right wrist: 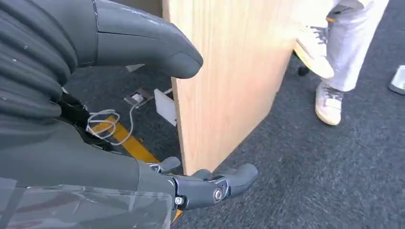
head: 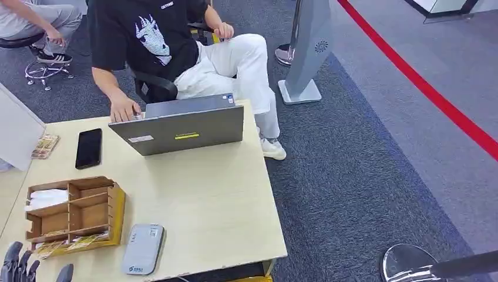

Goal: Pass the card to the sensor for recognition and then transmit it.

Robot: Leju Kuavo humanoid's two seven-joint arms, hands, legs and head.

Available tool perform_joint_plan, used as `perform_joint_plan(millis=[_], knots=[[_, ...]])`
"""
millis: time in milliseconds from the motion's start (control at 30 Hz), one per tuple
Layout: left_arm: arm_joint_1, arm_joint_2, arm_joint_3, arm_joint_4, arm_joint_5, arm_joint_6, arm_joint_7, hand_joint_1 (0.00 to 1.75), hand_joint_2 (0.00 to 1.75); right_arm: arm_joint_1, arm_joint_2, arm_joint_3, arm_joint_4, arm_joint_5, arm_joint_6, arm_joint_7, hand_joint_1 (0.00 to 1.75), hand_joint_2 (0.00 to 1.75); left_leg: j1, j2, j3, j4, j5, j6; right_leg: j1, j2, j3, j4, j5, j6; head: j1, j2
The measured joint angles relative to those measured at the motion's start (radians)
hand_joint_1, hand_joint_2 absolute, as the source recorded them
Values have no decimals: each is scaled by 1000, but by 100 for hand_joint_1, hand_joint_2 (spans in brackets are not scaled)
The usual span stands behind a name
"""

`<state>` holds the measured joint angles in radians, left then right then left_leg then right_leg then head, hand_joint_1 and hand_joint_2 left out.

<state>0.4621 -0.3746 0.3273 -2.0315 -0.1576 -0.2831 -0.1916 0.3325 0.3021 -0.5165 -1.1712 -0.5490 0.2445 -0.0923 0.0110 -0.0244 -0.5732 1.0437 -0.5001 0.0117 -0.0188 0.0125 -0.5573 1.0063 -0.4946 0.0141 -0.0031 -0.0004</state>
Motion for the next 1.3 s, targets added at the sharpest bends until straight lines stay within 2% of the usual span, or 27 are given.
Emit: perform_joint_plan(millis=[167,267,333,433,500,567,633,833,933,1033,1167,1200,1233,1300], knots=[[-23,0,-26,-130,-166,16,-164,0,175,30,0,51,-31,-28,-11,-2,0,175,0,0,0,0,-1,-1,0,0,-2,0,0,0,0,0],[-56,9,-47,-188,-315,63,-216,0,175,38,0,69,-36,-16,-4,7,0,175,0,0,0,0,-1,-1,0,0,-2,0,0,0,0,0],[-88,31,-75,-214,-409,108,-217,0,175,40,0,74,-36,-1,9,12,0,175,0,0,1,0,0,-1,0,0,-2,0,0,0,0,0],[-135,91,-126,-225,-557,175,-180,0,175,39,0,73,-33,42,33,29,0,175,0,0,2,0,0,-1,0,0,-2,0,0,0,0,0],[-199,167,-174,-208,-698,218,-113,0,175,30,0,69,-21,97,71,41,0,175,0,0,1,0,1,-2,0,0,-2,0,0,-1,0,0],[-287,262,-224,-149,-823,253,-42,0,175,8,0,53,2,157,118,45,0,175,1,-1,2,0,2,-5,0,0,-2,1,1,-1,0,0],[-357,335,-257,-89,-879,265,-6,0,175,-10,0,32,29,195,149,42,0,175,1,0,2,-1,3,-6,1,1,-2,2,3,-3,-1,0],[-546,513,-362,109,-1059,287,63,0,175,-38,0,-18,103,316,221,27,0,175,1,1,1,0,4,-5,1,2,-2,2,5,-3,-1,0],[-637,577,-414,222,-1142,315,84,0,175,-47,0,-36,138,355,245,18,0,175,1,1,0,0,5,-5,1,3,-2,2,5,-3,-1,0],[-697,607,-449,297,-1159,321,86,0,175,-49,0,-47,161,367,250,14,0,175,1,2,0,0,5,-5,0,3,-2,2,5,-3,-1,0],[-730,636,-491,346,-1177,336,94,0,175,-52,0,-57,189,381,256,3,0,175,1,2,-2,0,5,-5,0,4,-3,2,5,-3,-1,0],[-735,639,-497,353,-1179,337,94,16,175,-52,0,-58,193,381,258,1,0,175,0,2,-2,0,5,-5,0,4,-4,2,5,-3,-1,0],[-739,643,-503,359,-1179,337,95,175,175,-52,0,-59,196,381,259,0,0,175,1,2,-2,0,5,-5,0,4,-4,2,5,-3,-1,0],[-745,648,-513,369,-1178,335,97,175,175,-53,0,-60,202,381,261,-1,0,175,1,2,-2,0,5,-5,0,4,-4,2,5,-3,-1,0]])
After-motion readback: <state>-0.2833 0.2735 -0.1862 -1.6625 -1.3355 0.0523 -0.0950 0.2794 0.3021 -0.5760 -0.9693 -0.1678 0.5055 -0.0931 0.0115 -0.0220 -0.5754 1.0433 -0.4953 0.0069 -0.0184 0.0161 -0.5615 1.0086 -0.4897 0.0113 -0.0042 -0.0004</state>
